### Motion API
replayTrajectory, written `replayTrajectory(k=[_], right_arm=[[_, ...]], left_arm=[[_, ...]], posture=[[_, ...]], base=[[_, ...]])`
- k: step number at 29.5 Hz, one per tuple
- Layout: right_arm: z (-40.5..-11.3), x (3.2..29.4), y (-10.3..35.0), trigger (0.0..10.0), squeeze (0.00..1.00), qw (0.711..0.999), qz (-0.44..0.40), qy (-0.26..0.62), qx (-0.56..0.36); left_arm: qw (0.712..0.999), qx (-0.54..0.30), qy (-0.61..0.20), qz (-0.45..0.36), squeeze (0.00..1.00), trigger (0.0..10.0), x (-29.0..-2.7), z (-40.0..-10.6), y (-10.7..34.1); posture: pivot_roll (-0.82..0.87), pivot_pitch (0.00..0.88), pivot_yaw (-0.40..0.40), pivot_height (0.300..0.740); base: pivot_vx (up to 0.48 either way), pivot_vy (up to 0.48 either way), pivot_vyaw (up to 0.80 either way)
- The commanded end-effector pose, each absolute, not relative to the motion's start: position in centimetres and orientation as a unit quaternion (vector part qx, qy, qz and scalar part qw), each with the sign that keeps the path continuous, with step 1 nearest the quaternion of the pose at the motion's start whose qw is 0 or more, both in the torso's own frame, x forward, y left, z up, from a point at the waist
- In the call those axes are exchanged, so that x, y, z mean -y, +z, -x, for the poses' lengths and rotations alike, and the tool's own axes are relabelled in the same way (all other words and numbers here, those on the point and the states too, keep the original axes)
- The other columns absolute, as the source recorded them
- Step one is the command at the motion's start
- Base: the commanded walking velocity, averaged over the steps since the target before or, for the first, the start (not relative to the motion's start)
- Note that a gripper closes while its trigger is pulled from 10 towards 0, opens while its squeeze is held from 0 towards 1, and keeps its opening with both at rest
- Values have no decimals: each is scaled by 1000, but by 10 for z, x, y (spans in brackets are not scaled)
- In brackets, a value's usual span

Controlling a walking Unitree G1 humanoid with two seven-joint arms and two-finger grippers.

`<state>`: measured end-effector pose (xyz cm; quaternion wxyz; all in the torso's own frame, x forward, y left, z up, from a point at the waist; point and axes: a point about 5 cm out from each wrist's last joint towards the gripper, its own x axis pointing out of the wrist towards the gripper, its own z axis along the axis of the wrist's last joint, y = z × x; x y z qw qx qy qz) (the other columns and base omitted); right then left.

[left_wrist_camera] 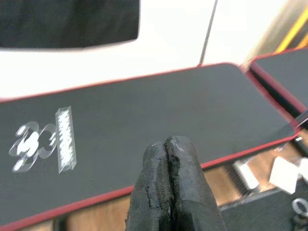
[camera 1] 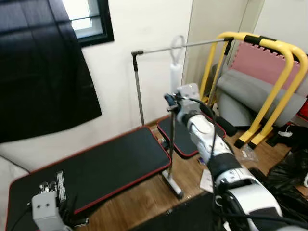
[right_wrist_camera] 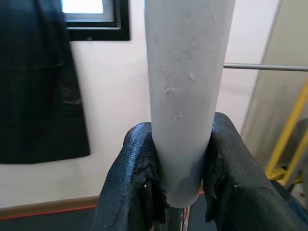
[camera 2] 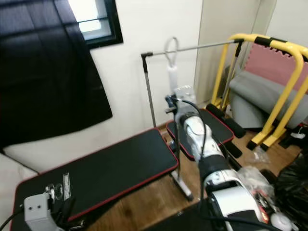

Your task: Sweep floor

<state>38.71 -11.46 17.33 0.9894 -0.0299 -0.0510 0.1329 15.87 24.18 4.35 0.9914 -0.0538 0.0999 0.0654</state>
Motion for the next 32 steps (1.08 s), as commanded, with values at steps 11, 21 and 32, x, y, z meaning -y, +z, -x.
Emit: replayTrajectory(k=[11, 21, 32], right_arm=[[-386, 113, 175, 10000, 0, 987, 39, 126, 86], [-395, 118, 180, 10000, 0, 991, 75, 77, 85], [-406, 100, 209, 10000, 0, 987, 74, 91, 110]], left_arm=[[993, -82, 46, 65, 0, 10000, -236, -168, 65], [994, -81, 38, 64, 0, 10000, -230, -157, 80], [992, -99, 44, 62, 0, 10000, -220, -120, 100]], posture=[[19, 92, -34, 740], [49, 167, -31, 740], [87, 267, -55, 740]], base=[[0, 0, 0], [0, 0, 0], [0, 0, 0]])
